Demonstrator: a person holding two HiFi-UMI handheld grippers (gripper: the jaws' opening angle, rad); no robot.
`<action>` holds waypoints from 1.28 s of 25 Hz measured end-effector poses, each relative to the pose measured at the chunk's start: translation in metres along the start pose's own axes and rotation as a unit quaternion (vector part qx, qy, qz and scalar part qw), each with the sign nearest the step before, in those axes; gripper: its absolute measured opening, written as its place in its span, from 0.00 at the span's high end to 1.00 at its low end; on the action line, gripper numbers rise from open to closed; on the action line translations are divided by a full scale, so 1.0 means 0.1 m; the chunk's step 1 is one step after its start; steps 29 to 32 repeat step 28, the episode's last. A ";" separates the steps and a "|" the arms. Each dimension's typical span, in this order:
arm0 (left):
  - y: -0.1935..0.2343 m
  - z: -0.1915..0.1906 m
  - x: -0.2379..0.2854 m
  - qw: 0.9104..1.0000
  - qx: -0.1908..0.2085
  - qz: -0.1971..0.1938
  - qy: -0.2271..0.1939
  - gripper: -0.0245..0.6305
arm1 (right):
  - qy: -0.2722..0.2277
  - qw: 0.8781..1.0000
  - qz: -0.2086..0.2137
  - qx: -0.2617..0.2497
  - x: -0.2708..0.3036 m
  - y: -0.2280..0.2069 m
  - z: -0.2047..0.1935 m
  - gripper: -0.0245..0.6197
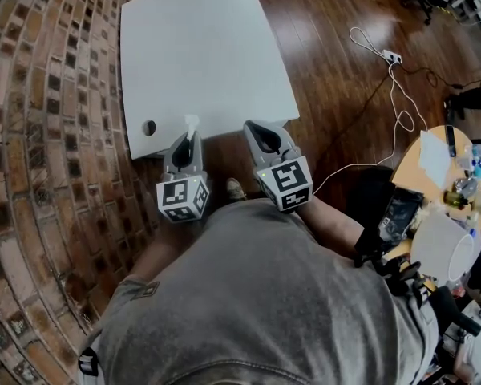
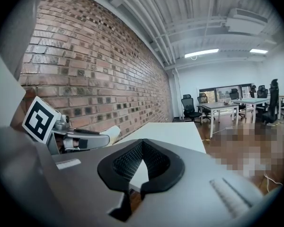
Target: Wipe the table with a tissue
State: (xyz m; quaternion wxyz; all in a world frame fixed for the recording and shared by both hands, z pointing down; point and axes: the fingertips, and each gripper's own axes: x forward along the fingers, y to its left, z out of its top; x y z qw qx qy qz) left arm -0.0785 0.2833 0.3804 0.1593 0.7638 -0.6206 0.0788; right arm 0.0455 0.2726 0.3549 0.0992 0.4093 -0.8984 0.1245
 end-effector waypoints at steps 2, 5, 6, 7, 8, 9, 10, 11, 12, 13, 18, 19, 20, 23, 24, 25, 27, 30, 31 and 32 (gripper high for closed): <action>0.01 0.00 0.01 1.000 -0.003 0.000 0.000 0.91 | 0.000 1.000 0.000 0.001 0.00 0.01 0.00 0.94; 0.03 -0.02 0.03 1.000 -0.004 -0.002 0.003 0.91 | 0.003 1.000 -0.001 0.001 0.01 0.00 -0.02 0.94; 0.03 -0.02 0.03 1.000 -0.004 -0.004 0.005 0.91 | 0.004 1.000 -0.001 0.001 0.02 0.00 -0.03 0.94; 0.03 -0.03 0.04 1.000 -0.005 -0.006 0.007 0.91 | 0.005 1.000 -0.002 0.001 0.02 0.00 -0.03 0.94; 0.03 -0.03 0.05 1.000 -0.005 -0.009 0.007 0.91 | 0.004 1.000 -0.003 0.001 0.03 -0.01 -0.03 0.94; 0.03 -0.03 0.05 1.000 -0.006 -0.011 0.007 0.91 | 0.004 1.000 -0.004 0.000 0.03 -0.01 -0.02 0.94; 0.03 -0.03 0.06 1.000 -0.007 -0.013 0.007 0.91 | 0.004 1.000 -0.005 0.000 0.04 -0.01 -0.02 0.94; 0.02 -0.02 0.07 1.000 -0.007 -0.015 0.006 0.91 | 0.004 1.000 -0.005 0.000 0.04 0.00 -0.01 0.94; 0.02 -0.02 0.08 1.000 -0.007 -0.017 0.005 0.91 | 0.003 1.000 -0.006 -0.001 0.05 0.00 -0.01 0.94; 0.02 -0.01 0.08 1.000 -0.008 -0.019 0.004 0.91 | 0.004 1.000 -0.007 -0.001 0.05 0.00 -0.01 0.94; 0.03 0.02 0.11 1.000 -0.011 -0.026 0.001 0.91 | 0.004 1.000 -0.015 -0.001 0.05 -0.01 -0.01 0.94; 0.03 0.02 0.11 1.000 -0.010 -0.028 -0.001 0.91 | 0.003 1.000 -0.016 -0.001 0.05 -0.01 0.00 0.94; 0.04 0.02 0.11 1.000 -0.007 -0.029 -0.002 0.91 | 0.003 1.000 -0.017 -0.001 0.05 -0.01 0.00 0.94; 0.05 0.02 0.12 0.999 -0.007 -0.032 -0.006 0.91 | 0.002 1.000 -0.020 -0.001 0.05 -0.01 0.00 0.94; 0.05 0.03 0.12 0.999 -0.008 -0.033 -0.007 0.91 | 0.002 1.000 -0.021 0.000 0.06 0.00 0.01 0.94; 0.05 0.03 0.12 0.999 -0.008 -0.035 -0.007 0.91 | 0.002 1.000 -0.021 0.000 0.06 0.00 0.01 0.94; 0.05 0.03 0.12 0.999 -0.009 -0.038 -0.007 0.91 | 0.003 1.000 -0.022 0.000 0.06 0.01 0.00 0.94; 0.05 0.03 0.12 0.999 -0.009 -0.039 -0.007 0.91 | 0.004 1.000 -0.022 0.000 0.07 0.01 0.00 0.94; 0.05 0.03 0.12 0.999 -0.009 -0.039 -0.007 0.91 | 0.004 1.000 -0.022 0.000 0.07 0.01 0.00 0.94; 0.05 0.03 0.12 0.999 -0.009 -0.039 -0.007 0.91 | 0.004 1.000 -0.022 0.000 0.07 0.01 0.00 0.94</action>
